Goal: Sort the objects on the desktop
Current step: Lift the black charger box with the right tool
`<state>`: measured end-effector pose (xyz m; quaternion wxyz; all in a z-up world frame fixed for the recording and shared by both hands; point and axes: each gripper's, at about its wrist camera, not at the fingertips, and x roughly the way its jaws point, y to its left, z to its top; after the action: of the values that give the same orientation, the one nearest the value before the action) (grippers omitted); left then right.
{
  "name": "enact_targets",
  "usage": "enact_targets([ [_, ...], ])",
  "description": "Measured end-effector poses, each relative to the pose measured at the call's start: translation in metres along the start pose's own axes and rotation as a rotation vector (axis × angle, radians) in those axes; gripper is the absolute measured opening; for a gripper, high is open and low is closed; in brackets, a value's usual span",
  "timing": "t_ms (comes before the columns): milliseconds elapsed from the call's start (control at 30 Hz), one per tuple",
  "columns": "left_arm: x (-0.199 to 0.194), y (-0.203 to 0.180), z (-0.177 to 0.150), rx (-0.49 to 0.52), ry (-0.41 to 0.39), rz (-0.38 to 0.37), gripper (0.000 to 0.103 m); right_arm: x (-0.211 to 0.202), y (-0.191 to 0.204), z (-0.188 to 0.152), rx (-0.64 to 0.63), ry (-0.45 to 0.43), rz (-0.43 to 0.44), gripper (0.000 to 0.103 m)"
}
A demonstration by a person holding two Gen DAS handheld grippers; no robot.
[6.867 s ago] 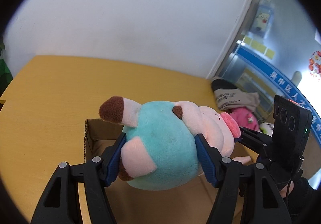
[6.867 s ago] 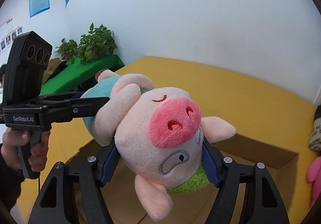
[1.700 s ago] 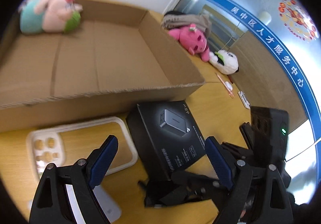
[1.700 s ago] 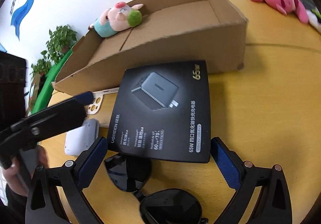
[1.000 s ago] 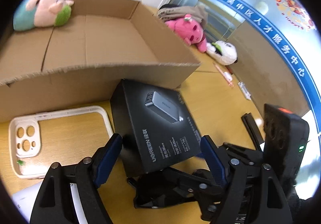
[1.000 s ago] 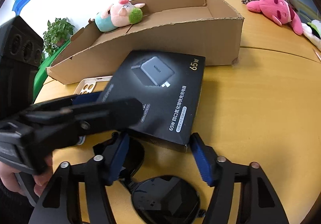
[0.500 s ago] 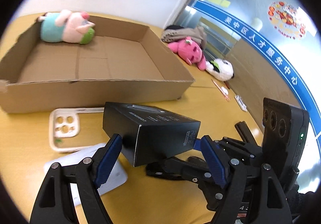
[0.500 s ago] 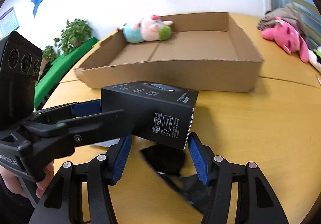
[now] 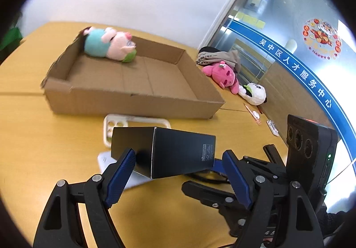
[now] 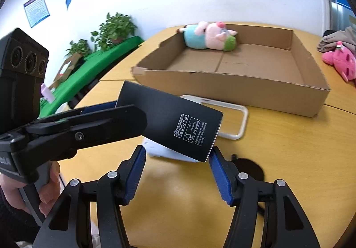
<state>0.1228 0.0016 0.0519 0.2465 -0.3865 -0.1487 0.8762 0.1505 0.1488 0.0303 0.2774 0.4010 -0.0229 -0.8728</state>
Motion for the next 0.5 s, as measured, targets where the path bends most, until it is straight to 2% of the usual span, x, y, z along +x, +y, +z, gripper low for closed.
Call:
enact_targets([
  [100, 0.006, 0.017, -0.015, -0.060, 0.052, 0.008, 0.079, 0.006, 0.007, -0.006, -0.015, 0.023, 0.029, 0.071],
  [200, 0.009, 0.034, -0.028, -0.126, 0.085, -0.001, 0.079, 0.020, 0.006, -0.012, 0.007, 0.086, 0.072, 0.071],
  [367, 0.002, 0.051, -0.038, -0.169, 0.078, -0.009, 0.079, 0.031, -0.002, -0.023, 0.034, 0.131, 0.137, 0.074],
  [500, 0.011, 0.066, -0.048, -0.203, 0.127, 0.016, 0.079, 0.044, -0.012, -0.029, 0.078, 0.188, 0.148, 0.079],
])
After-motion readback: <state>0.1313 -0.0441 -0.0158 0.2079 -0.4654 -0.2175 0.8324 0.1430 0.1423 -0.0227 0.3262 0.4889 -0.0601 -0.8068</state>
